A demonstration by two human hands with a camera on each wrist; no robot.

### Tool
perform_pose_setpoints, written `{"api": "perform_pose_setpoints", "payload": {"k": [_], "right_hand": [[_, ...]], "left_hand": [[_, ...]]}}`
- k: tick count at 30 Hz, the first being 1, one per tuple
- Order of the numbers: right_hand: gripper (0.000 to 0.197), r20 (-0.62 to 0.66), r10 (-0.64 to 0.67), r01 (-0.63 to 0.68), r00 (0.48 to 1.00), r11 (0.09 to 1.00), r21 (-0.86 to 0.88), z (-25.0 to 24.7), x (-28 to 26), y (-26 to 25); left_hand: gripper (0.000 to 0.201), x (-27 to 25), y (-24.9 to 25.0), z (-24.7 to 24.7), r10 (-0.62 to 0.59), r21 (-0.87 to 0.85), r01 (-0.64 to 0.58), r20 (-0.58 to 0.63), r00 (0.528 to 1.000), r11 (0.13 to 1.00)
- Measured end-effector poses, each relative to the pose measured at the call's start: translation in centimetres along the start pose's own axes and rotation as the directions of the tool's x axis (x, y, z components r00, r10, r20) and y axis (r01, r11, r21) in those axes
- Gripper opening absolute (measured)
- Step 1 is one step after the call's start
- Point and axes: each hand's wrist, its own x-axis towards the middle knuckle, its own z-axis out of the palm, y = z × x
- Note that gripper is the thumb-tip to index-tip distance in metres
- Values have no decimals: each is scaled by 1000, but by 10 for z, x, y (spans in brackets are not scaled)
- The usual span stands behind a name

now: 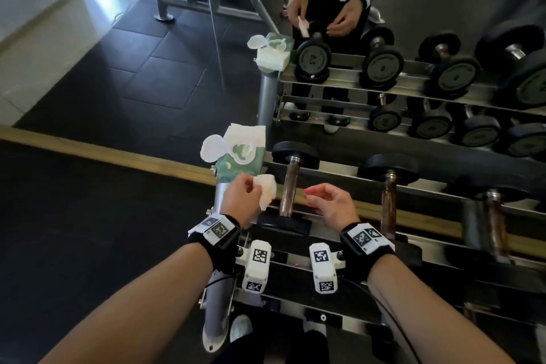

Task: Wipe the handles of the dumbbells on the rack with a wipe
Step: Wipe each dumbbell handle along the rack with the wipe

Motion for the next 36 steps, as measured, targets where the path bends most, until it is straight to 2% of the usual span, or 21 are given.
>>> {"api": "perform_pose_setpoints", "payload": {"k": [2, 7, 10, 14, 17, 20, 23, 27, 31, 36], "right_hand": [[15, 14, 5, -5, 1000, 1000, -27, -4, -7, 9], [21, 106, 67, -79, 992, 991, 105, -6, -34, 26], [27, 128, 105, -115, 986, 991, 73, -6, -43, 36], [33, 103, 89, -100, 991, 989, 105, -2, -44, 40], [31, 69, 74, -81, 995, 992, 97, 0, -41, 41], [27, 53, 68, -73, 996, 993, 97, 3, -39, 40], [23, 36, 56, -60, 998, 993, 102, 6, -38, 40], [23, 19, 46, -48, 999, 991, 124, 8, -40, 42], [22, 8, 48, -48, 999, 988, 144, 10, -41, 45], [24, 6, 24, -25, 1000, 990, 140, 8, -40, 49]], "left_hand": [[14, 7, 2, -2, 28, 3, -28, -29, 999, 1000], [33, 18, 1, 13, 71, 3, -72, 66, 995, 997], [37, 25, -5, 26, 62, -27, -59, 93, 994, 998], [34, 40, -8, 40, 74, -47, -68, 155, 985, 997], [33, 48, -8, 47, 29, -185, 17, 240, 970, 983], [45, 57, -7, 51, 49, -172, 2, 291, 955, 985], [33, 59, -6, 51, 75, -159, -32, 272, 959, 987], [24, 45, -21, 50, 66, -195, -10, 287, 956, 981], [27, 38, -28, 50, 67, -252, 10, 297, 952, 968], [39, 56, 1, 51, 48, -291, 46, 309, 950, 956]]}}
